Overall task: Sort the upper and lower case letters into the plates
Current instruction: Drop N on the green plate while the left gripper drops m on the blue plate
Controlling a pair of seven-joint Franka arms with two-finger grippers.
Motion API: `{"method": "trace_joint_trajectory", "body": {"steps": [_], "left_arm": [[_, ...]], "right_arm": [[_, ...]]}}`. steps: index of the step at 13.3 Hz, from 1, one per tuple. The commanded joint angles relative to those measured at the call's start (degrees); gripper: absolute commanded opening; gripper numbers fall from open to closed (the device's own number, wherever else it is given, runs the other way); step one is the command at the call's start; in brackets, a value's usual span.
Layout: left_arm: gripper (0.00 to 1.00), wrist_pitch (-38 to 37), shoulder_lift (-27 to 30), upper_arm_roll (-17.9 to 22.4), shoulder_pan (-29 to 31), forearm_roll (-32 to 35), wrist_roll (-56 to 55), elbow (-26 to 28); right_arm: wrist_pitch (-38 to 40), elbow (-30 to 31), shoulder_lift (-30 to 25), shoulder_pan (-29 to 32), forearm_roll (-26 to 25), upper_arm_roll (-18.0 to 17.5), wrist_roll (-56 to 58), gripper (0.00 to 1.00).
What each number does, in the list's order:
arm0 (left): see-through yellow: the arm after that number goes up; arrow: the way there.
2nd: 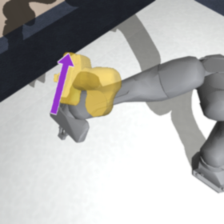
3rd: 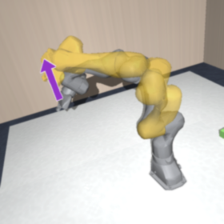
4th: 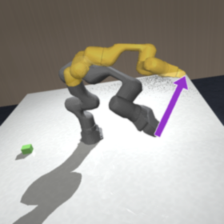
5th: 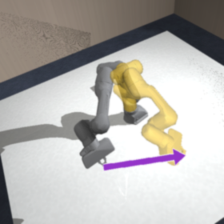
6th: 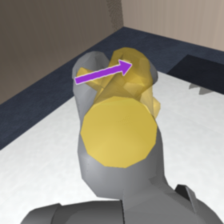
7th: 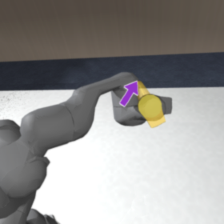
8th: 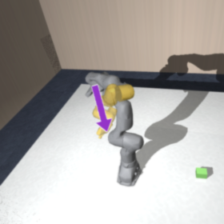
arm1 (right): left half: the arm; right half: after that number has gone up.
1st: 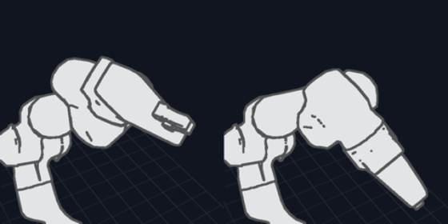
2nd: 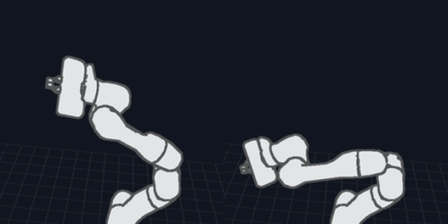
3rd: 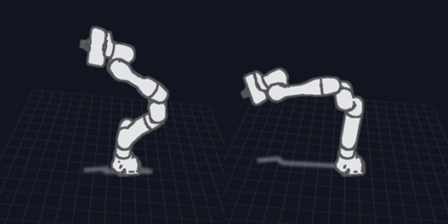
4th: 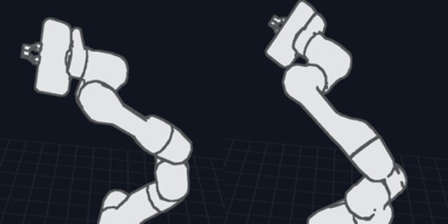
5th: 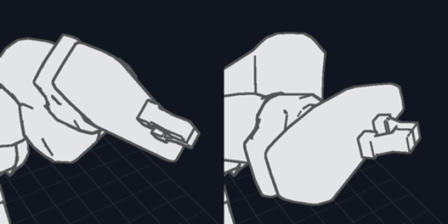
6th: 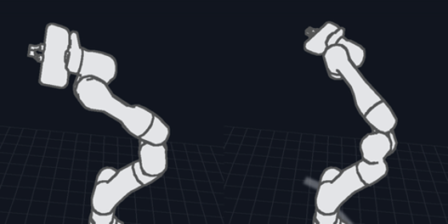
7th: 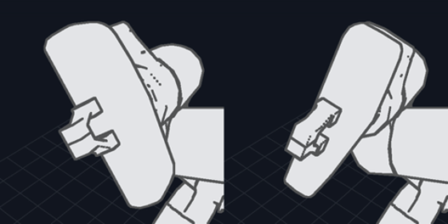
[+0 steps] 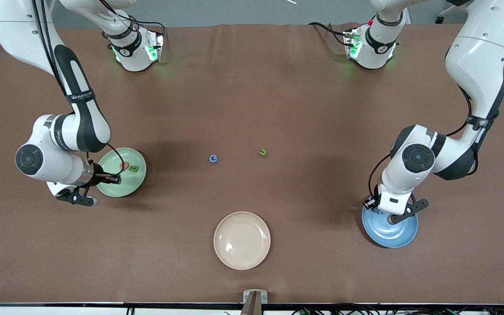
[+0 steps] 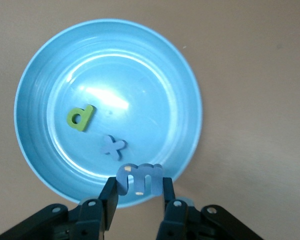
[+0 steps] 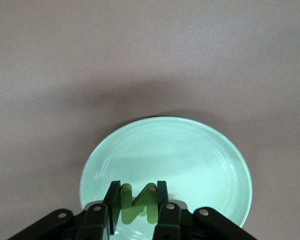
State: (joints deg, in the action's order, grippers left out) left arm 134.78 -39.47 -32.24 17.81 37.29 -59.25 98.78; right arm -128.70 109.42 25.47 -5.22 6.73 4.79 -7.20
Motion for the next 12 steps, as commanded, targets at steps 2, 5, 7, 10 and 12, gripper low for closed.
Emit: {"method": "trace_joint_trajectory", "body": {"steps": [2,5,7,10,12], "left_arm": [[0.64,-0.9,-2.2,3.1,-0.8,1.1,2.1,-3.5],[1.0,-0.9,-1.8,3.1,-1.2,0.3,-0.2,-3.3],[1.0,-1.0,-1.6,2.6,-1.8,0.2,-3.0,-2.9],[1.0,-3.7,-1.3,0.9,-6.7,0.2,-14.7,-1.8],[1.0,-5.8,-1.4,-1.3,-10.3,0.2,-24.2,-1.7]], "right_arm": [[-5.6,4.7,-0.6,2.1,-0.6,-1.3,2.2,0.01],[-6.9,5.6,-0.2,2.4,-0.6,-1.3,2.3,0.01],[-8.8,6.8,0.3,3.0,-0.6,-1.3,2.3,0.01],[-11.3,8.1,0.7,3.2,-0.6,-1.3,2.4,0.01],[-11.6,8.1,1.2,3.6,-0.6,-1.3,2.5,0.02]]}}
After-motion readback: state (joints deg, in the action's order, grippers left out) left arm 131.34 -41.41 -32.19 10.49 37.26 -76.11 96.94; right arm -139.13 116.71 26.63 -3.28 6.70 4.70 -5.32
